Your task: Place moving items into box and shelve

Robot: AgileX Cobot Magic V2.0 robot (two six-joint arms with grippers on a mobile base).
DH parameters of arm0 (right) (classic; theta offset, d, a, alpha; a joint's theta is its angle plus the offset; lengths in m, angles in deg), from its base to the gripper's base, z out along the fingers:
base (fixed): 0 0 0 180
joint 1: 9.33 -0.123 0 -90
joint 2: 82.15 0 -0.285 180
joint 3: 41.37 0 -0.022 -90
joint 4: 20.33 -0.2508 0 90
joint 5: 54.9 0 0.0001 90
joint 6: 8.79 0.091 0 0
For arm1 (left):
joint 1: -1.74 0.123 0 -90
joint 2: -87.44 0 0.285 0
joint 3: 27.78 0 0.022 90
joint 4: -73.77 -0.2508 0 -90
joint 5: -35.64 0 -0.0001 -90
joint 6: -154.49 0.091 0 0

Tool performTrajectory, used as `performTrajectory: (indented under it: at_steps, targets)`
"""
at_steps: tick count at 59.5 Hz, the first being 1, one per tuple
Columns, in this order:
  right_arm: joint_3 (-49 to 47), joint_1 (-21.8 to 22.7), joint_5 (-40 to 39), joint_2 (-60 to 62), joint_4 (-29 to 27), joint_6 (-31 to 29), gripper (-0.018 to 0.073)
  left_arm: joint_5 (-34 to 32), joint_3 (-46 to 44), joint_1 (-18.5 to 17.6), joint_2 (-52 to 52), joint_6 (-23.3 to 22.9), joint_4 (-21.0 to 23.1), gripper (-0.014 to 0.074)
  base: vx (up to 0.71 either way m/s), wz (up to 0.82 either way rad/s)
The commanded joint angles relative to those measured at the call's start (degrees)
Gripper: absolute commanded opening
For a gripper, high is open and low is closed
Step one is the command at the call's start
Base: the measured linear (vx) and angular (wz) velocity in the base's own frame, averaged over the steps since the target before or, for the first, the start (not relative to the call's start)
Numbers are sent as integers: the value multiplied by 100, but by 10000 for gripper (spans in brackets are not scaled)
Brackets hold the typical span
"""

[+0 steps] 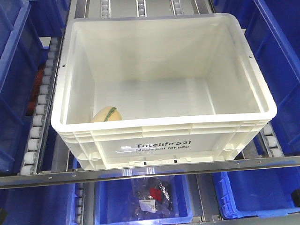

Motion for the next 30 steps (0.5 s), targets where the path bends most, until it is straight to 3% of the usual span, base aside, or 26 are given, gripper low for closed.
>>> performTrajectory:
  at_steps: [1, 30]
  targets:
    - [35, 42, -467, 89, 79, -49, -9, -476, 86, 16, -83, -50, 67, -7, 0, 0]
    - [35, 42, -467, 89, 79, -49, -9, -476, 86, 16, -83, -50, 67, -6, 0, 0]
